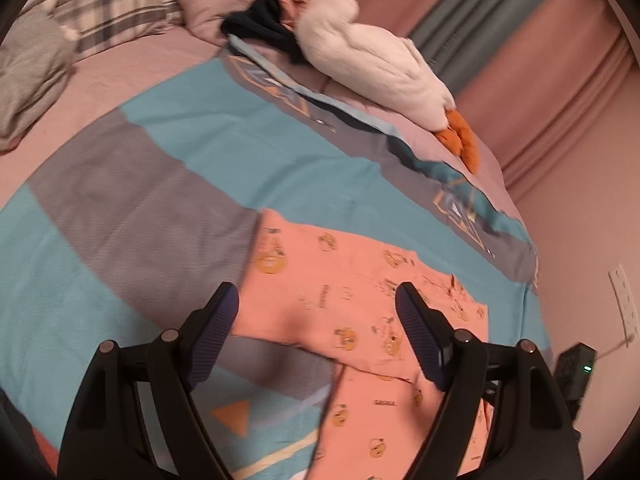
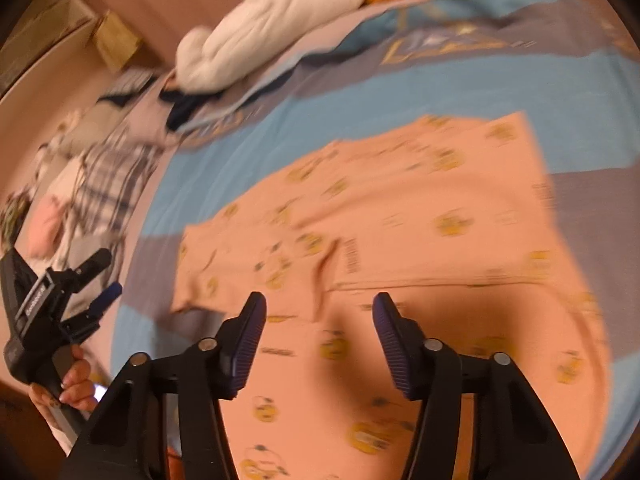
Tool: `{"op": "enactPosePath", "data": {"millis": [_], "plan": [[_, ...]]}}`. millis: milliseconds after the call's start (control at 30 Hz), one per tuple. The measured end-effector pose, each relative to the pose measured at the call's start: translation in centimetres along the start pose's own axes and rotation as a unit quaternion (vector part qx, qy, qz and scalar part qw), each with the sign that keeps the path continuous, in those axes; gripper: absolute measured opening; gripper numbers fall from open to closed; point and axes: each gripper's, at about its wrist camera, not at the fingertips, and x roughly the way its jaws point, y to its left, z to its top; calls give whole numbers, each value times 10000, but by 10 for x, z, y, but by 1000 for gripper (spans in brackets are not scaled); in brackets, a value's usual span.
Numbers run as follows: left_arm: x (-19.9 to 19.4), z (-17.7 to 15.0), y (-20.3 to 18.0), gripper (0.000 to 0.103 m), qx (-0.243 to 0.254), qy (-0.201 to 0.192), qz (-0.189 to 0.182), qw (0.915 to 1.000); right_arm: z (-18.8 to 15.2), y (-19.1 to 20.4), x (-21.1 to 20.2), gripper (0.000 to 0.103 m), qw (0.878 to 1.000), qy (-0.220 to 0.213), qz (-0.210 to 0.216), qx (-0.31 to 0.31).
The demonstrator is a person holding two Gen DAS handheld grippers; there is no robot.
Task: Fold small clothes
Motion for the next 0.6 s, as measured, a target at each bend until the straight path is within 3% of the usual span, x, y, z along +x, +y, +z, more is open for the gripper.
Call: {"op": "enactPosePath", "data": {"millis": [133,400,567,600], "plan": [[-9,3,21,77,-201,-84,89,9997,4,12,34,57,9992,402,38,16],[-16,1,46,76,-485,-120,237,9985,6,32,81,54,9936,678,-774,-468],[-14,1,51,75,-589,-100,267,9979,6,44,86,11,9873,623,-1147,-906],[-13,0,51,75,-592,-91,267,9978,6,46,84,10,9868,637,-1111,-991]]}}
